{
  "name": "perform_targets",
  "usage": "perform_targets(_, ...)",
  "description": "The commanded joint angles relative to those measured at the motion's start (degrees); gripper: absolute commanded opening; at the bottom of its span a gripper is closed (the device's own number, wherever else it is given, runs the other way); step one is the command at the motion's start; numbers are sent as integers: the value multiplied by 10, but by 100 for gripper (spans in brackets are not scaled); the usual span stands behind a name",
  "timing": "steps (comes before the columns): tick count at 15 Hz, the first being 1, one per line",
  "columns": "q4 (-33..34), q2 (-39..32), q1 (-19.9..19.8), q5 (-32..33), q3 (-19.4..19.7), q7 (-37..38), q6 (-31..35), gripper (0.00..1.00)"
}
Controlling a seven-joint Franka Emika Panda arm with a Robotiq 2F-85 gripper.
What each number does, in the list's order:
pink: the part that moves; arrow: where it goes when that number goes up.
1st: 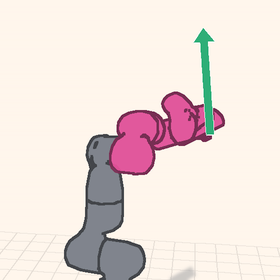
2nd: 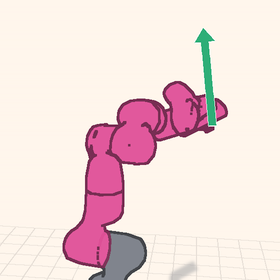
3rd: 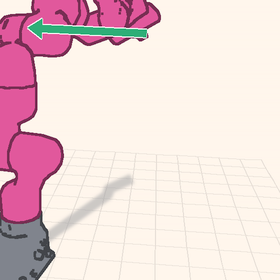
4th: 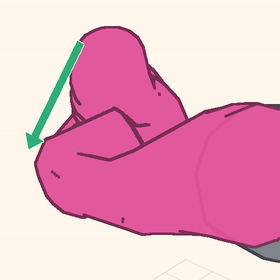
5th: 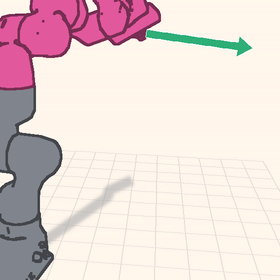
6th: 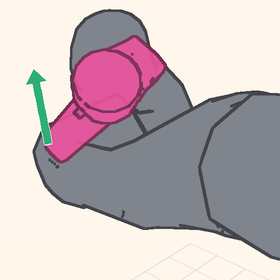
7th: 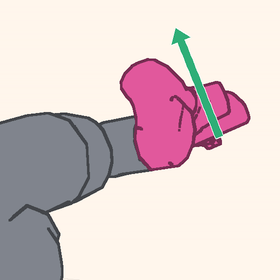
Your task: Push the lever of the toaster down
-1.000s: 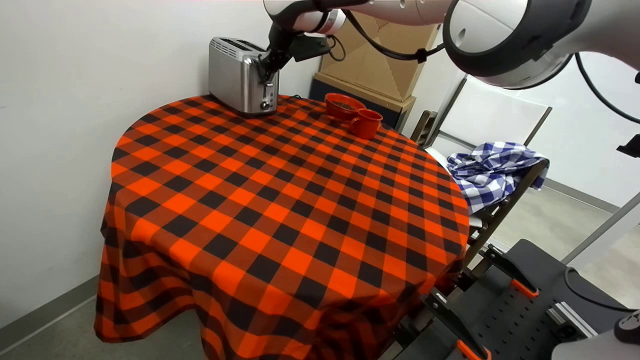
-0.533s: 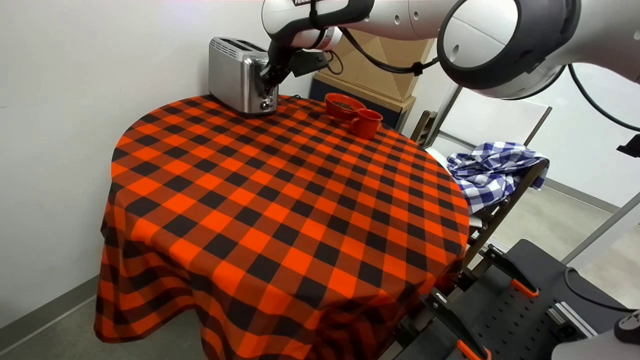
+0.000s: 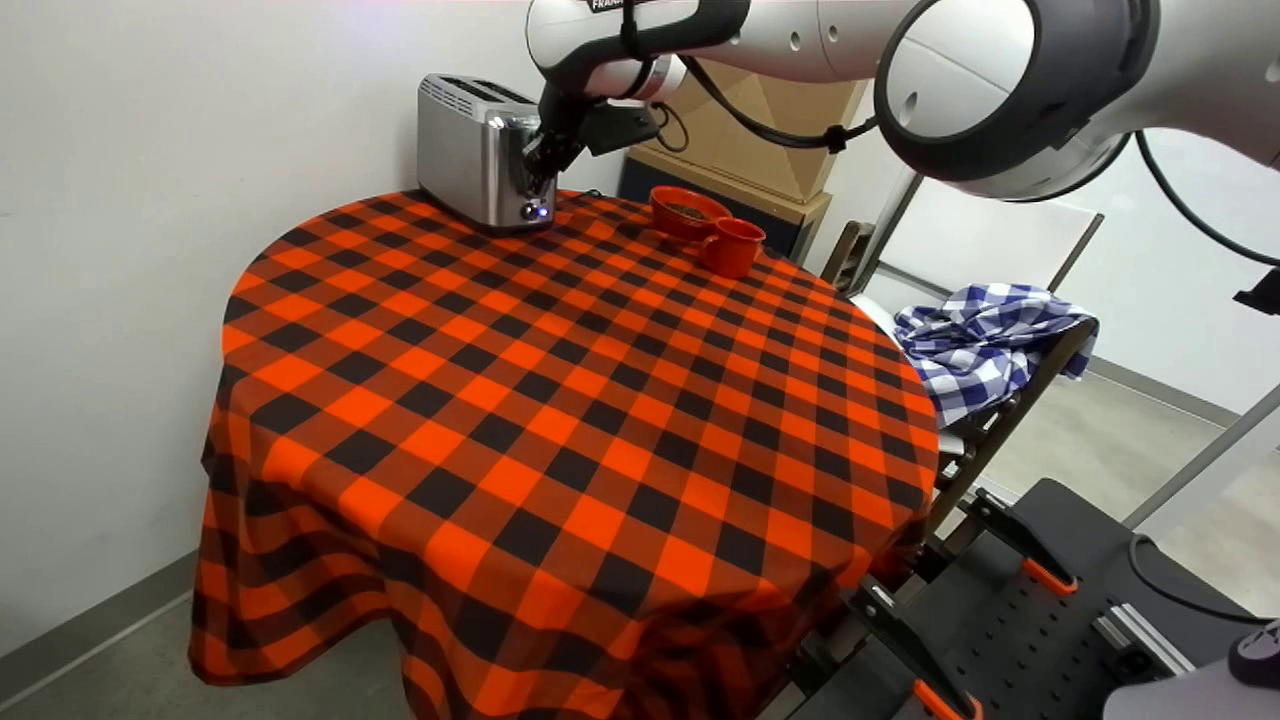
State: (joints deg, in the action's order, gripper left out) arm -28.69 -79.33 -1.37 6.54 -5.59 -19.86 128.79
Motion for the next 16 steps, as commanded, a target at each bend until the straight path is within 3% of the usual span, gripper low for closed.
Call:
perform_targets(1,58,-30,-2,-33,1,-8,-67,40)
perform_targets(3,70,-20,-1,-38,5,-5,-113,55)
perform_targets(5,17,28,-2,-38,7,-12,-127,70)
perform_targets(9,9,76,6,-41,5,-12,-238,99)
perform_targets(16,9,138,43,-25,20,0,-414,100)
